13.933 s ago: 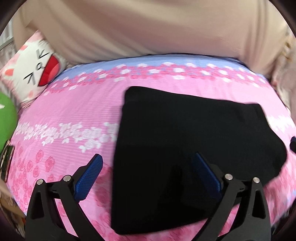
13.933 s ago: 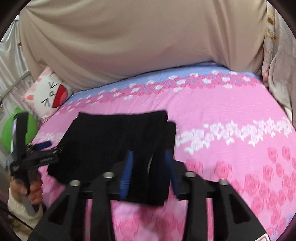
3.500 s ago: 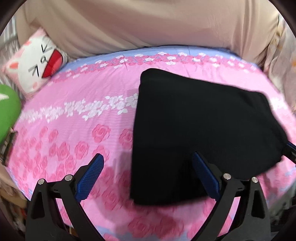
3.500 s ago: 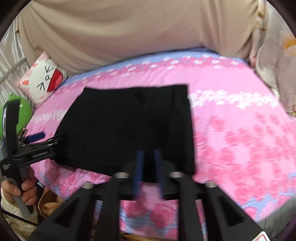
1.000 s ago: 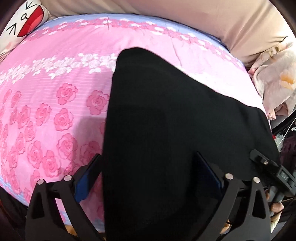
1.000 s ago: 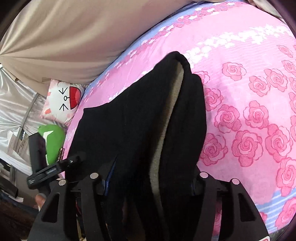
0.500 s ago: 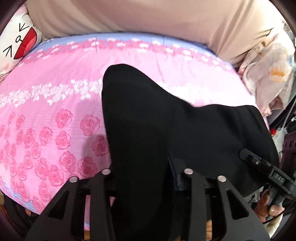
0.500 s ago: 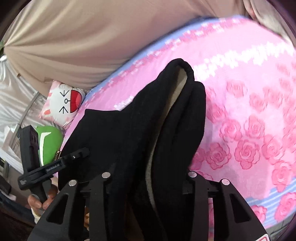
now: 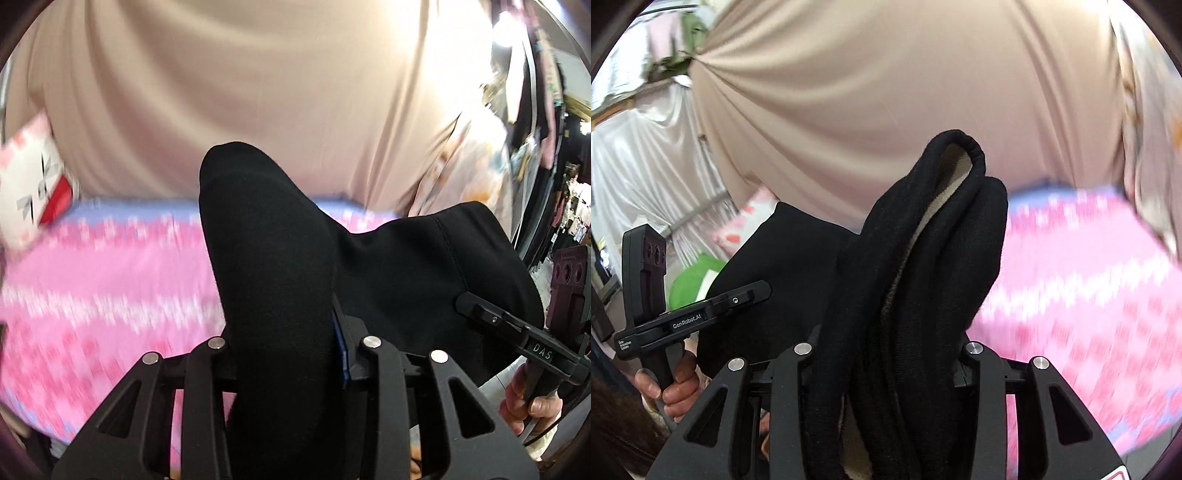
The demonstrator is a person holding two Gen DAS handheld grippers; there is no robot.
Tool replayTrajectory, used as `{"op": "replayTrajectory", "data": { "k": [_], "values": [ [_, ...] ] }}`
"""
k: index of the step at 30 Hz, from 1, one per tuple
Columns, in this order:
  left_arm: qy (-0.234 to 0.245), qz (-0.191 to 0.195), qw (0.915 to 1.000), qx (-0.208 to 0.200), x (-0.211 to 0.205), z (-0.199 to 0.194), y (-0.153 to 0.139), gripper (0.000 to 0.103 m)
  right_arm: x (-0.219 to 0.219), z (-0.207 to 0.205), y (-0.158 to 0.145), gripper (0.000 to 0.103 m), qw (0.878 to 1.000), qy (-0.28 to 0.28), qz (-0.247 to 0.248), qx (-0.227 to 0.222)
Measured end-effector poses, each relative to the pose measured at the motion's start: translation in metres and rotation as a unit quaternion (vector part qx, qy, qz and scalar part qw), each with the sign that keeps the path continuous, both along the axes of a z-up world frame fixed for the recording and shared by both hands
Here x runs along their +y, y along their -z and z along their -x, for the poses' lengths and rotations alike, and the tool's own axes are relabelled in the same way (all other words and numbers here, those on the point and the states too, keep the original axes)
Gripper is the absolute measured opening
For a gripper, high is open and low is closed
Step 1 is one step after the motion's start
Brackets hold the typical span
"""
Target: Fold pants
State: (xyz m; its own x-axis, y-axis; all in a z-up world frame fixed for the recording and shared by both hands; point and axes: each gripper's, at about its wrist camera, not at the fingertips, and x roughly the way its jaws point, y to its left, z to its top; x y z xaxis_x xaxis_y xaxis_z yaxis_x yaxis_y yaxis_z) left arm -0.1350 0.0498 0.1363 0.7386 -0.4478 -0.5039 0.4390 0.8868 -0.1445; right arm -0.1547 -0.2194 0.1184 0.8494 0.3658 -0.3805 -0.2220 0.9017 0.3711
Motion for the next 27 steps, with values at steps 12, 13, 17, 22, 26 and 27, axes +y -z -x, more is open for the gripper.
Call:
{"op": "replayTrajectory", "data": {
  "k": [12,13,17,22,26,27],
  "values": [
    [-0.015,0.017,0.9808,-0.194,-0.010,-0.027,-0.110,0.034,0.000,-0.049,-0.103,0.041,0.984,0.010,0.037,-0.176],
    [-0.023,0.016,0.9781,-0.206,-0.013,-0.037,-0.116,0.035,-0.002,-0.057,-0.105,0.041,0.982,0.010,0.034,-0.184],
    [-0.046,0.009,0.9739,-0.222,-0.023,-0.075,-0.121,0.036,-0.013,-0.106,-0.109,0.041,0.981,0.012,0.016,-0.192],
    [-0.071,-0.005,0.9741,-0.215,-0.037,-0.148,-0.105,0.037,-0.030,-0.180,-0.088,0.042,0.986,0.015,-0.008,-0.167],
    [-0.083,-0.028,0.9828,-0.163,-0.052,-0.225,-0.063,0.037,-0.042,-0.249,-0.045,0.042,0.993,0.023,-0.022,-0.115],
    [-0.085,-0.031,0.9852,-0.146,-0.054,-0.246,-0.049,0.037,-0.045,-0.267,-0.032,0.042,0.994,0.025,-0.025,-0.102]
  ]
}}
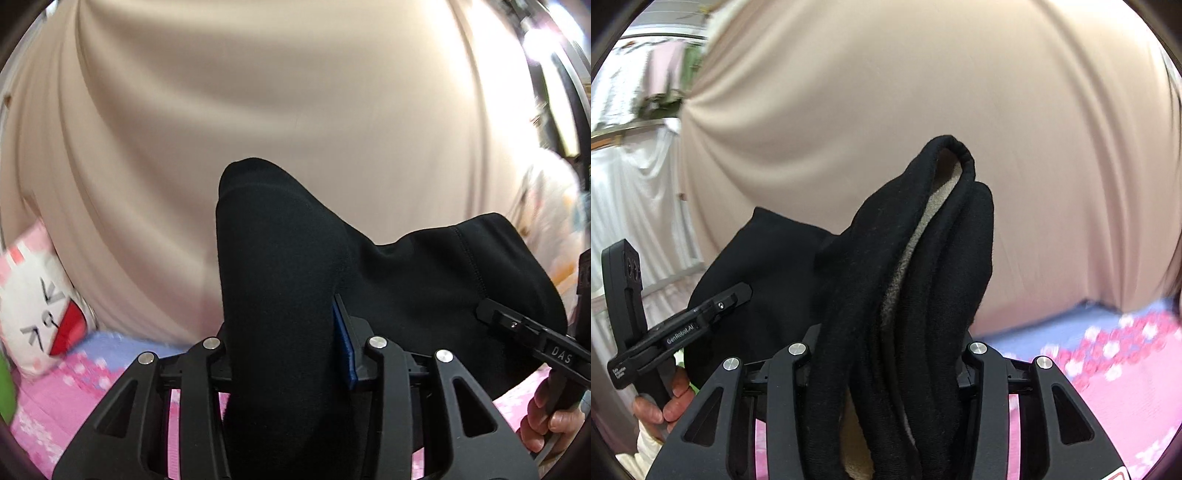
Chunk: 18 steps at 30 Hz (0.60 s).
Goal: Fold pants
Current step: 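Lower the folded pants onto the bed and open both grippers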
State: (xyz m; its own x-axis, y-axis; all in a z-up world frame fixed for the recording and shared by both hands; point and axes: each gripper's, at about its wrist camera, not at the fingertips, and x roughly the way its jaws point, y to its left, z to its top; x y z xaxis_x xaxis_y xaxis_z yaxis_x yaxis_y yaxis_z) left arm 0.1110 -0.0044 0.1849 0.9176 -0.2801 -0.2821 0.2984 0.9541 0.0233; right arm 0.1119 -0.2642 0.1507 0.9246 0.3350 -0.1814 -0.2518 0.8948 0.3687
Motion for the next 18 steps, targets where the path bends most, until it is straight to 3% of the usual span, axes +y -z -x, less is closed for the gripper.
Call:
{"op": "replayTrajectory", "data": {
  "k": [8,13,14,16,17,18],
  "values": [
    [-0.026,-0.042,0.9943,0.094,-0.017,-0.116,0.133,0.037,-0.018,-0.116,0.119,0.042,0.993,0.010,-0.022,0.118],
    [-0.026,-0.036,0.9771,0.208,-0.014,-0.164,0.218,0.037,-0.020,-0.157,0.193,0.043,0.975,0.011,-0.008,0.220],
    [-0.035,-0.032,0.9755,0.215,-0.010,-0.168,0.229,0.048,-0.020,-0.164,0.209,0.049,0.968,0.025,0.007,0.249],
    [-0.039,0.008,0.9720,0.232,0.004,-0.172,0.227,0.064,-0.031,-0.171,0.217,0.054,0.959,0.011,-0.031,0.281],
    [-0.061,0.012,0.9699,0.235,0.011,-0.173,0.223,0.082,-0.038,-0.169,0.218,0.060,0.957,0.012,-0.045,0.287],
    [-0.082,0.011,0.9685,0.235,0.019,-0.172,0.220,0.085,-0.042,-0.167,0.220,0.063,0.955,0.017,-0.048,0.291]
  ]
}}
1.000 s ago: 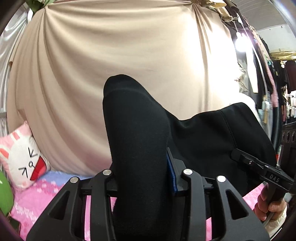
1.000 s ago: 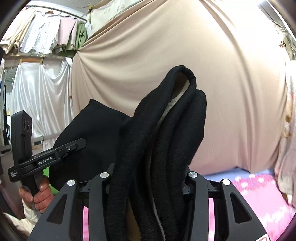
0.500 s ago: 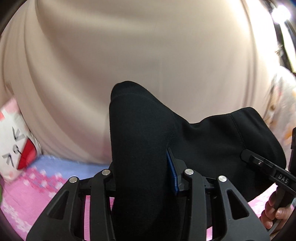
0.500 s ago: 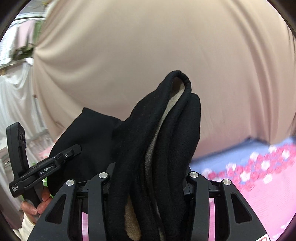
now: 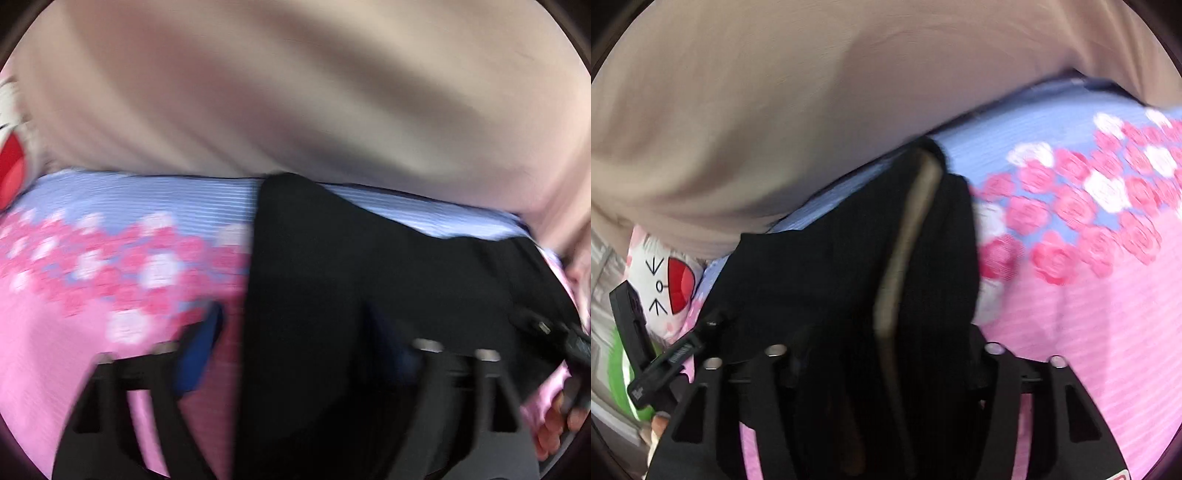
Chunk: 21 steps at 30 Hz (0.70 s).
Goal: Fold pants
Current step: 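Lower the folded pants onto the bed and open both grippers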
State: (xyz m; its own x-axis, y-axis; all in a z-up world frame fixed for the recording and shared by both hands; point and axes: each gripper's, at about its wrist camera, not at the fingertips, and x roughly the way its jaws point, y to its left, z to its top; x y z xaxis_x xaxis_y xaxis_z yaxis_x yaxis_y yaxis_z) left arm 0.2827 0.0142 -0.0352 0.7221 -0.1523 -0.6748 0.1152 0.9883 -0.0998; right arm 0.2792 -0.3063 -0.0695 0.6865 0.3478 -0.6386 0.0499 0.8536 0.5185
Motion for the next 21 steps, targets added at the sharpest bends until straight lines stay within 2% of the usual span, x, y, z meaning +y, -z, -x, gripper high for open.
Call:
{"op": "replayTrajectory", "data": {
  "k": [2,3,6,7,8,9,11,13,15,16,17,18,19,21],
  "values": [
    [-0.003,0.005,1.0000,0.008,0.018,0.004,-0.005,0.085,-0.011,0.012,-0.001,0.063,1.000,0.018,-0.007,0.006],
    [-0.020,-0.003,0.9998,0.006,0.028,0.012,-0.012,0.084,-0.015,0.021,-0.007,0.063,0.999,0.036,0.004,-0.001],
    [-0.054,-0.035,0.9976,-0.027,0.045,0.031,-0.038,0.086,-0.017,0.054,-0.046,0.063,0.989,0.108,0.089,-0.052],
    [-0.056,-0.040,0.9970,-0.035,0.045,0.035,-0.047,0.086,-0.012,0.062,-0.060,0.055,0.984,0.114,0.119,-0.074],
    [-0.049,-0.041,0.9971,-0.041,0.037,0.037,-0.054,0.086,0.001,0.062,-0.075,0.029,0.982,0.090,0.138,-0.092],
    [-0.039,-0.042,0.9973,-0.045,0.024,0.034,-0.063,0.088,0.012,0.059,-0.082,0.010,0.982,0.068,0.146,-0.095],
    [-0.014,-0.060,0.9966,-0.055,-0.002,0.029,-0.071,0.089,0.040,0.045,-0.089,0.000,0.981,0.024,0.161,-0.101],
    [0.002,-0.082,0.9958,-0.039,-0.030,0.003,-0.059,0.089,0.062,0.019,-0.076,0.000,0.973,0.008,0.214,-0.086],
    [-0.012,-0.101,0.9948,0.013,-0.039,-0.033,-0.025,0.089,0.055,-0.004,-0.045,0.000,0.967,0.025,0.251,-0.033],
    [-0.020,-0.113,0.9925,0.041,-0.040,-0.049,-0.005,0.090,0.040,-0.015,-0.023,0.000,0.970,0.032,0.240,-0.005],
    [-0.015,-0.100,0.9925,0.069,-0.037,-0.060,0.011,0.091,0.028,-0.017,-0.015,0.000,0.974,0.039,0.223,-0.018],
    [-0.017,-0.056,0.9958,0.071,-0.025,-0.062,0.013,0.091,0.020,-0.015,-0.016,0.000,0.979,0.037,0.198,-0.020],
    [-0.021,-0.044,0.9963,0.071,-0.020,-0.061,0.007,0.091,0.018,-0.011,-0.021,0.000,0.981,0.038,0.190,-0.012],
    [-0.031,-0.053,0.9963,0.060,-0.016,-0.049,-0.009,0.089,0.025,0.008,-0.042,0.001,0.981,0.043,0.188,-0.021]
  ]
}}
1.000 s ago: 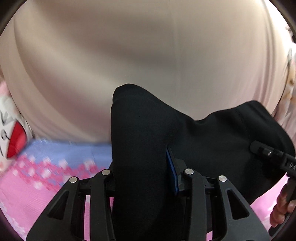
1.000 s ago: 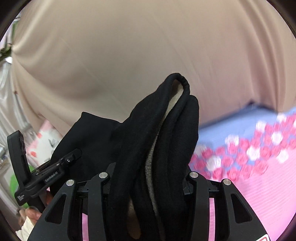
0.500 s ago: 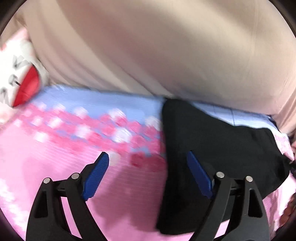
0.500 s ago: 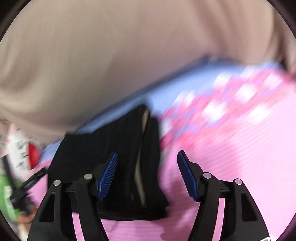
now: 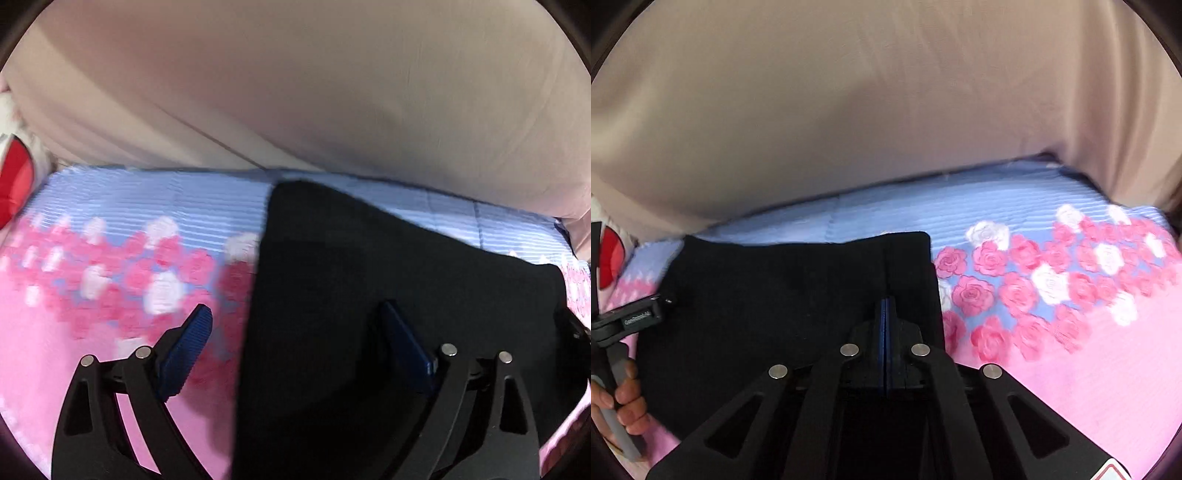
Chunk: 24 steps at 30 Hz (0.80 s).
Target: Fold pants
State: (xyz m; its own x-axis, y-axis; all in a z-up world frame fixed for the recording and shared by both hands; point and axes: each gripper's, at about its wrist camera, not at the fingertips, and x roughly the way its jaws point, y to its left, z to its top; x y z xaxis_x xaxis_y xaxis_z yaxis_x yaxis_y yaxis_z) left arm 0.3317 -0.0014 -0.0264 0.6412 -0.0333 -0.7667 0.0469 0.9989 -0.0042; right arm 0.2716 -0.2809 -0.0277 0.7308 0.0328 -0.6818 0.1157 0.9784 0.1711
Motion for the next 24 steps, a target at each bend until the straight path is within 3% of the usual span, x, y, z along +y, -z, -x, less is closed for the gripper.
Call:
{"op": "replayTrajectory", "data": {
  "k": [3,6,11,13,15,20,24],
  "values": [
    [0.004,-0.022,0.9987,-0.047,0.004,0.036,-0.024,0.089,0.013,0.034,-0.016,0.001,0.999,-0.027,0.009,-0.026],
    [0.020,-0.034,0.9980,-0.049,0.000,0.070,-0.030,0.089,0.013,0.037,0.019,0.000,0.999,-0.027,0.033,0.022],
    [0.032,-0.062,0.9958,-0.060,-0.002,0.112,-0.029,0.089,0.019,0.082,-0.014,0.002,1.000,-0.012,0.009,-0.026],
    [0.039,-0.057,0.9960,-0.056,-0.001,0.125,-0.030,0.089,0.027,0.085,-0.006,0.001,0.999,-0.009,0.039,-0.007],
    [0.040,-0.048,0.9968,-0.050,0.003,0.135,-0.027,0.089,0.022,0.081,0.018,0.000,0.999,-0.006,0.030,0.026],
    [0.034,-0.055,0.9966,-0.051,0.010,0.162,-0.022,0.089,0.030,0.139,-0.010,0.004,1.000,0.007,0.014,-0.023],
    [0.029,-0.052,0.9969,-0.051,0.018,0.186,-0.015,0.089,0.040,0.181,-0.010,0.006,0.999,0.018,0.025,-0.042]
  ]
}}
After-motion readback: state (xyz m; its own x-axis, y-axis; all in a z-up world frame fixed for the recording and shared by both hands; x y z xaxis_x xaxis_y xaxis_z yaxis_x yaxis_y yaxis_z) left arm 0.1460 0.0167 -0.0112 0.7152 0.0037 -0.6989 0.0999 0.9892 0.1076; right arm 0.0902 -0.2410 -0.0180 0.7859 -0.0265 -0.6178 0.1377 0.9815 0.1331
